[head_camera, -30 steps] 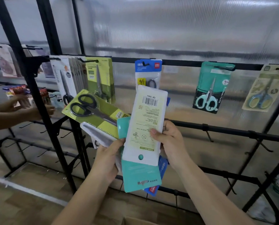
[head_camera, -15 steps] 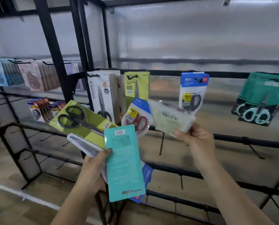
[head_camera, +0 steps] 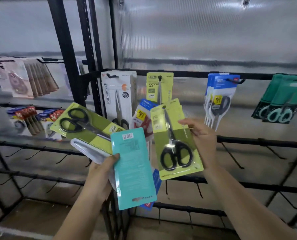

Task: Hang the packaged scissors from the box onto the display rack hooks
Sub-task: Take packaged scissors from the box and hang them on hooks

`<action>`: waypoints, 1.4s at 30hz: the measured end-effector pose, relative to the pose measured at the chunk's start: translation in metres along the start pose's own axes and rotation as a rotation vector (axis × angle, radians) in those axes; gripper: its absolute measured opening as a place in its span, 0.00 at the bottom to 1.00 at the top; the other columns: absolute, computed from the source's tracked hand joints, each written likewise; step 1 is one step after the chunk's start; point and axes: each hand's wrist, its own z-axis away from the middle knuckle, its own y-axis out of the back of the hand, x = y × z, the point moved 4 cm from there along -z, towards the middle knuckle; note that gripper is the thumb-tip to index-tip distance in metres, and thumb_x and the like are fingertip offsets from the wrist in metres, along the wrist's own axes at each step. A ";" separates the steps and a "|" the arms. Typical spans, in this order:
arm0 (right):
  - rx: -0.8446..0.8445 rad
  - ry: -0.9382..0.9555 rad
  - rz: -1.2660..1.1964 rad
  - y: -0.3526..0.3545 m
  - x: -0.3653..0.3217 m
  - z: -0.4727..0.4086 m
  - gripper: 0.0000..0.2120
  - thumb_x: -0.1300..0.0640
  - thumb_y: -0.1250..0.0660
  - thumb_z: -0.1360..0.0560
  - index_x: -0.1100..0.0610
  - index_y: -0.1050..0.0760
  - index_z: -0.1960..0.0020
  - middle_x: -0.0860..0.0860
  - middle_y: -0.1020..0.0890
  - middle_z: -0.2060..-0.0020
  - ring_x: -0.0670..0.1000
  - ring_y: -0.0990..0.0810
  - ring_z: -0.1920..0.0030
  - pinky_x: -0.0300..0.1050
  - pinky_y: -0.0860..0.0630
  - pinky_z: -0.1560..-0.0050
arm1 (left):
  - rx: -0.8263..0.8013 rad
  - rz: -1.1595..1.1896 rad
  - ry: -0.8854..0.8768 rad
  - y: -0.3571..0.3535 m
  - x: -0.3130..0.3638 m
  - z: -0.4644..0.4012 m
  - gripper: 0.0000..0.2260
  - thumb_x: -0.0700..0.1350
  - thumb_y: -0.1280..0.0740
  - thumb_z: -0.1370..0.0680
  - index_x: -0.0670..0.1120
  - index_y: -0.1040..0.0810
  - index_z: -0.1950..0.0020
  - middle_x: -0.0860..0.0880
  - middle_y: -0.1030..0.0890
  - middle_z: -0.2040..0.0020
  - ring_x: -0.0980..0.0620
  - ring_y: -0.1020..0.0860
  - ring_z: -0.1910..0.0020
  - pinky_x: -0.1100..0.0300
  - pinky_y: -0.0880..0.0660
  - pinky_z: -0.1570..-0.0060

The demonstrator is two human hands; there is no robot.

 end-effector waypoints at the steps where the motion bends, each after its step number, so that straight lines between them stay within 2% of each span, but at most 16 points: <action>1: -0.001 -0.020 0.021 -0.003 0.002 0.001 0.21 0.77 0.35 0.31 0.51 0.18 0.59 0.43 0.16 0.65 0.42 0.18 0.64 0.33 0.23 0.63 | -0.014 -0.006 0.003 0.002 0.000 -0.002 0.10 0.36 0.39 0.22 0.42 0.24 0.43 0.42 0.16 0.49 0.42 0.17 0.53 0.51 0.19 0.62; 5: -0.105 -0.195 -0.017 -0.014 0.010 0.005 0.20 0.77 0.44 0.26 0.58 0.19 0.53 0.46 0.15 0.61 0.45 0.17 0.60 0.35 0.23 0.62 | -0.061 -0.006 0.012 0.009 0.001 -0.008 0.09 0.36 0.40 0.22 0.43 0.24 0.44 0.42 0.16 0.51 0.43 0.17 0.55 0.52 0.19 0.63; 8: -0.113 -0.357 -0.145 -0.012 0.016 0.007 0.24 0.75 0.44 0.26 0.54 0.15 0.58 0.50 0.15 0.60 0.50 0.17 0.60 0.43 0.22 0.56 | -0.110 -0.023 0.025 0.013 0.002 -0.010 0.10 0.37 0.38 0.24 0.43 0.24 0.45 0.41 0.16 0.49 0.41 0.17 0.52 0.47 0.20 0.56; 10: -0.045 -0.326 -0.110 -0.008 0.014 0.007 0.21 0.74 0.39 0.27 0.52 0.15 0.57 0.47 0.15 0.62 0.48 0.18 0.60 0.42 0.22 0.53 | -0.142 -0.020 0.029 0.014 0.004 -0.011 0.11 0.37 0.37 0.25 0.43 0.24 0.44 0.42 0.16 0.49 0.41 0.17 0.52 0.47 0.19 0.56; 14: 0.093 -0.255 -0.177 -0.009 -0.001 0.002 0.20 0.76 0.38 0.29 0.55 0.19 0.51 0.50 0.15 0.61 0.49 0.17 0.62 0.42 0.20 0.61 | -0.166 -0.024 0.039 0.014 0.007 -0.015 0.09 0.36 0.39 0.23 0.44 0.23 0.46 0.43 0.16 0.50 0.42 0.17 0.53 0.49 0.19 0.57; 18: 0.125 -0.179 -0.117 -0.020 -0.015 -0.012 0.21 0.73 0.35 0.29 0.47 0.16 0.54 0.53 0.17 0.46 0.58 0.21 0.41 0.56 0.27 0.37 | -0.173 -0.022 0.022 0.012 0.012 -0.018 0.10 0.36 0.39 0.24 0.44 0.23 0.45 0.44 0.16 0.50 0.43 0.17 0.53 0.50 0.18 0.58; 20: 0.144 -0.183 -0.086 -0.024 -0.017 -0.016 0.22 0.72 0.34 0.29 0.46 0.16 0.54 0.53 0.18 0.44 0.59 0.24 0.38 0.59 0.31 0.34 | -0.175 -0.024 0.015 0.011 0.012 -0.018 0.10 0.36 0.39 0.23 0.45 0.23 0.45 0.45 0.16 0.50 0.44 0.17 0.53 0.51 0.18 0.58; 23: 0.151 -0.208 -0.099 -0.031 -0.018 -0.019 0.21 0.75 0.37 0.28 0.51 0.20 0.48 0.47 0.18 0.49 0.52 0.21 0.42 0.55 0.29 0.34 | -0.189 -0.010 0.018 0.011 0.013 -0.018 0.10 0.35 0.39 0.23 0.45 0.23 0.47 0.45 0.15 0.50 0.44 0.17 0.53 0.50 0.19 0.57; 26: 0.165 -0.225 -0.095 -0.034 -0.014 -0.020 0.21 0.76 0.38 0.28 0.52 0.21 0.47 0.46 0.18 0.50 0.52 0.21 0.42 0.53 0.27 0.36 | -0.225 -0.006 0.018 0.013 0.012 -0.019 0.10 0.39 0.33 0.27 0.45 0.22 0.47 0.44 0.16 0.50 0.43 0.17 0.53 0.48 0.19 0.56; 29: 0.224 -0.238 -0.032 -0.036 -0.007 -0.028 0.21 0.75 0.36 0.28 0.53 0.20 0.46 0.49 0.17 0.48 0.53 0.19 0.44 0.53 0.24 0.40 | -0.240 0.004 0.017 0.013 0.012 -0.020 0.18 0.43 0.27 0.34 0.45 0.23 0.45 0.43 0.16 0.48 0.42 0.17 0.50 0.49 0.19 0.57; 31: 0.243 -0.224 0.035 -0.041 -0.008 -0.038 0.21 0.74 0.36 0.27 0.57 0.23 0.39 0.50 0.18 0.45 0.44 0.18 0.50 0.42 0.20 0.49 | -0.222 -0.015 0.022 0.012 0.011 -0.022 0.11 0.38 0.34 0.27 0.44 0.23 0.45 0.43 0.16 0.48 0.42 0.17 0.50 0.48 0.19 0.54; 33: 0.228 -0.207 0.130 -0.051 -0.011 -0.045 0.23 0.73 0.39 0.26 0.59 0.28 0.33 0.47 0.22 0.43 0.29 0.22 0.63 0.26 0.26 0.63 | -0.201 -0.038 0.036 0.009 0.010 -0.022 0.09 0.36 0.38 0.23 0.44 0.22 0.47 0.43 0.16 0.50 0.42 0.17 0.51 0.47 0.20 0.53; 34: 0.213 -0.215 0.164 -0.055 -0.010 -0.047 0.24 0.73 0.40 0.25 0.58 0.30 0.32 0.46 0.24 0.43 0.26 0.25 0.68 0.24 0.28 0.68 | -0.197 -0.051 0.036 0.009 0.009 -0.022 0.08 0.36 0.38 0.23 0.44 0.22 0.48 0.43 0.16 0.50 0.42 0.17 0.51 0.46 0.20 0.53; 37: 0.162 -0.291 0.211 -0.060 -0.004 -0.042 0.23 0.69 0.39 0.24 0.55 0.30 0.31 0.40 0.23 0.48 0.32 0.23 0.64 0.27 0.28 0.69 | -0.182 -0.067 0.032 0.010 0.008 -0.021 0.08 0.35 0.39 0.22 0.44 0.21 0.51 0.43 0.15 0.53 0.43 0.17 0.54 0.47 0.20 0.54; 39: 0.176 -0.311 0.286 -0.055 -0.003 -0.028 0.18 0.64 0.36 0.24 0.53 0.26 0.36 0.36 0.25 0.59 0.36 0.23 0.58 0.28 0.28 0.64 | -0.180 -0.056 0.024 0.011 0.007 -0.019 0.08 0.35 0.40 0.22 0.44 0.21 0.52 0.44 0.15 0.54 0.44 0.16 0.56 0.47 0.20 0.55; 42: 0.105 -0.297 0.396 -0.051 0.001 0.003 0.08 0.59 0.36 0.23 0.54 0.22 0.45 0.38 0.25 0.63 0.38 0.25 0.61 0.24 0.30 0.64 | -0.185 -0.042 0.033 0.012 0.003 -0.016 0.09 0.35 0.40 0.22 0.45 0.21 0.50 0.45 0.15 0.53 0.45 0.16 0.55 0.47 0.20 0.54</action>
